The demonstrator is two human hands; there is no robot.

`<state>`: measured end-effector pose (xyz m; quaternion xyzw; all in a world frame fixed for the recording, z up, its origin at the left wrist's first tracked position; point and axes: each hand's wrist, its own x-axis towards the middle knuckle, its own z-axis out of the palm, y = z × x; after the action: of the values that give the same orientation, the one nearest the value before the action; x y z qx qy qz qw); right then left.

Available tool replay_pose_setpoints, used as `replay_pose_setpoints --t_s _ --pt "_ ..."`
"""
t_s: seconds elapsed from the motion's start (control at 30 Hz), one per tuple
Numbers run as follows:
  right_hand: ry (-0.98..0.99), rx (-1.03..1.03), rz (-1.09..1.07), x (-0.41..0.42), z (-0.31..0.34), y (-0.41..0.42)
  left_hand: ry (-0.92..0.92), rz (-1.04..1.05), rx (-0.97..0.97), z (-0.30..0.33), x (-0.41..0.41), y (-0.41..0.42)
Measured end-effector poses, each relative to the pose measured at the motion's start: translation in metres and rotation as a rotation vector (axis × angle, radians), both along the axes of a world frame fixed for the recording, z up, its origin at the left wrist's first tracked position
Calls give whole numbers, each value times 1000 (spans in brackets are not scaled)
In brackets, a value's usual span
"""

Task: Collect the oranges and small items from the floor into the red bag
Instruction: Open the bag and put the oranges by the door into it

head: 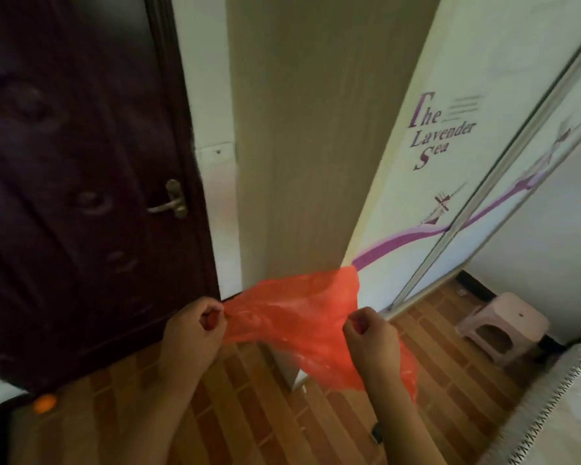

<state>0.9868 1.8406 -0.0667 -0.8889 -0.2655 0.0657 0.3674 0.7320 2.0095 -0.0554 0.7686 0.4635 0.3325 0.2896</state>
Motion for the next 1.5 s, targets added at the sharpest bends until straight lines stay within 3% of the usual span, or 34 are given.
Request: replay_pose_setpoints --t_s 0.37,0.6,0.87,1.27,1.5 --pt "-3 -36 399 -192 -16 154 -56 359 -104 -17 -243 66" --pt "-18 -79 624 -274 -18 223 -124 571 -185 -36 -338 63" --pt "-49 -164 831 -338 -46 304 -174 780 -290 -54 -396 80" --pt "169 -195 1034 -410 -106 426 49 953 -288 -67 -441 144" --pt "199 -258 1090 -458 -130 451 70 1034 -353 -82 -483 139"
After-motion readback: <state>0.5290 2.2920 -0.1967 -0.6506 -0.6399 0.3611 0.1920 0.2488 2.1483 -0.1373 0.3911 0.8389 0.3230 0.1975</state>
